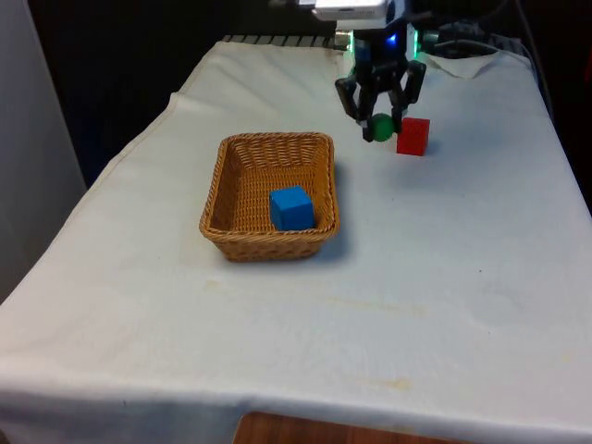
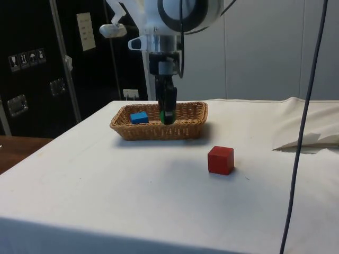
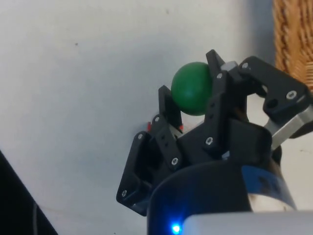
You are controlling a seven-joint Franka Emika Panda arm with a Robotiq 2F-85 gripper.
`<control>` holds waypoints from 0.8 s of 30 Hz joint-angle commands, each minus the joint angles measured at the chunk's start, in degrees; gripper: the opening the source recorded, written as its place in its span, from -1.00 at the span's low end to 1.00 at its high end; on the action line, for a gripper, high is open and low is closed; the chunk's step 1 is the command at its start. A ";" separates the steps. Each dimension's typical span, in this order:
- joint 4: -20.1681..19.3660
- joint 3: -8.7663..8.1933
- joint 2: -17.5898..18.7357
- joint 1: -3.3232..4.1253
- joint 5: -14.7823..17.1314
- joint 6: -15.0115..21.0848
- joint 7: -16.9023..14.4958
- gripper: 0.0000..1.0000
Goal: Place all non-red objects into the basket.
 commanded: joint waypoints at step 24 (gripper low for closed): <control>2.52 -8.37 3.90 -1.26 0.86 -0.11 -9.80 -1.00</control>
